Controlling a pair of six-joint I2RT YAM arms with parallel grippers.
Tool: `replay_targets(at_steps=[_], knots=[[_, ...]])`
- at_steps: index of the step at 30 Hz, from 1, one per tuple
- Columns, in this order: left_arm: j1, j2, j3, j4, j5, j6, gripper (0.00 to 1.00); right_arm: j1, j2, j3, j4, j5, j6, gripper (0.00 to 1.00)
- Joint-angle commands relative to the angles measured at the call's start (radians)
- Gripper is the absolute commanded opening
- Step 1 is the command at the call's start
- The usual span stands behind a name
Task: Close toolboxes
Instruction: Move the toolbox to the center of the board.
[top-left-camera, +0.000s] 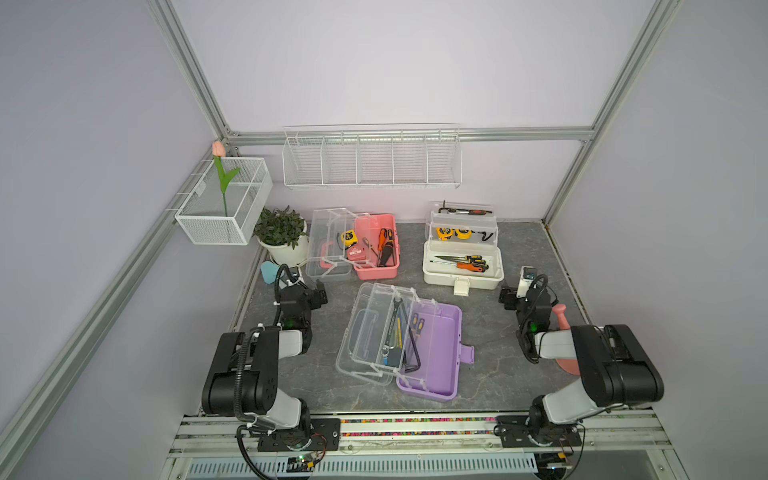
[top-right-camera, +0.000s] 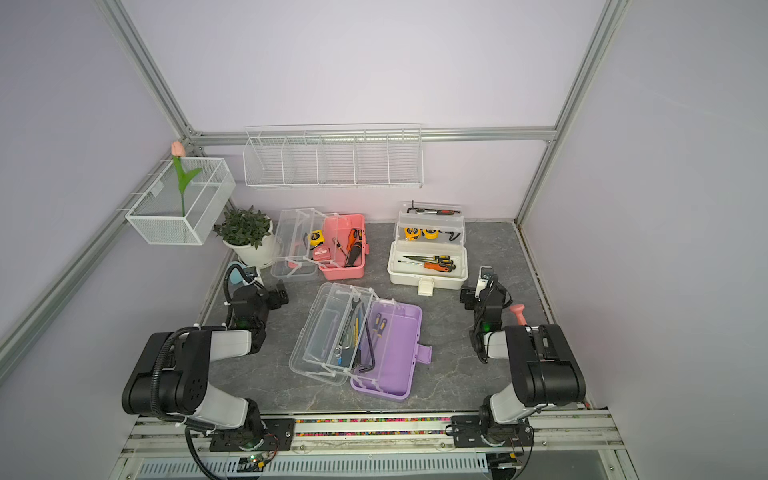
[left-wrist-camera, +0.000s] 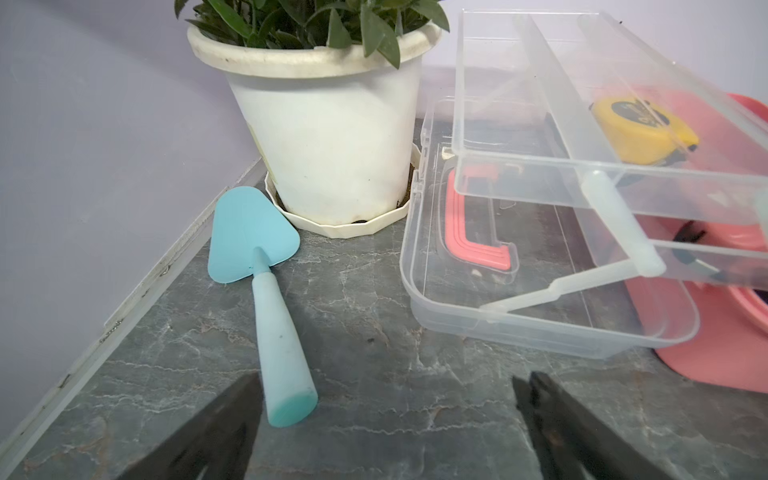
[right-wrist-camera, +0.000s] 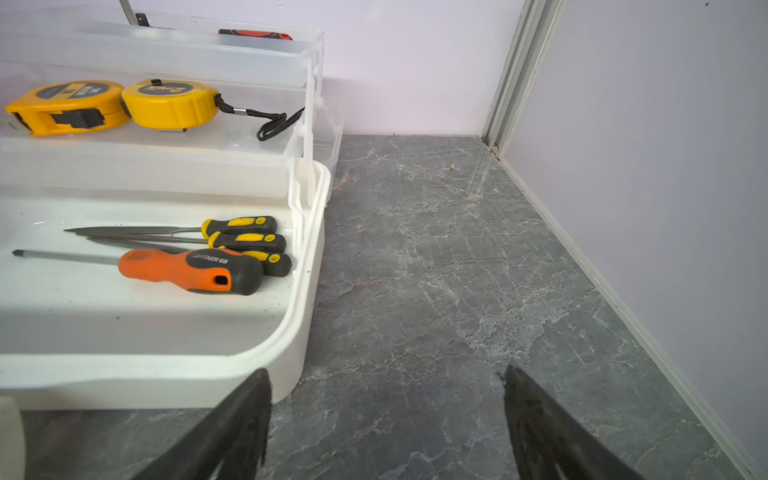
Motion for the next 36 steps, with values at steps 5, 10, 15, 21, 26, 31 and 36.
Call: replay_targets(at_steps=[5,10,15,21,26,31,36], knots=[[-0.006,-0.012,0.022,0.002,-0.014,0.001,0.99,-0.002,0.009,-0.006,0.007,0.004,-0.014,0.89],[-0.005,-0.012,0.022,0.003,-0.014,0.000,0.99,-0.002,0.008,-0.006,0.007,0.003,-0.012,0.89],[-0.005,-0.012,0.022,0.002,-0.014,0.002,0.99,-0.005,0.010,0.000,-0.001,-0.001,-0.009,0.89],[-0.003,-0.012,0.025,-0.005,-0.017,-0.004,0.99,-0.017,0.009,0.003,-0.010,-0.032,-0.002,0.89],[-0.004,-0.012,0.024,-0.003,-0.016,-0.002,0.99,-0.026,0.004,-0.002,-0.007,-0.046,0.000,0.89],[-0.005,-0.049,0.043,-0.047,0.027,0.039,0.99,-0.030,-0.048,0.004,-0.069,-0.011,0.023,0.89],[-0.005,-0.174,0.221,-0.453,-0.068,-0.059,0.99,-0.007,-0.083,-0.029,-0.023,0.034,-0.001,0.89]])
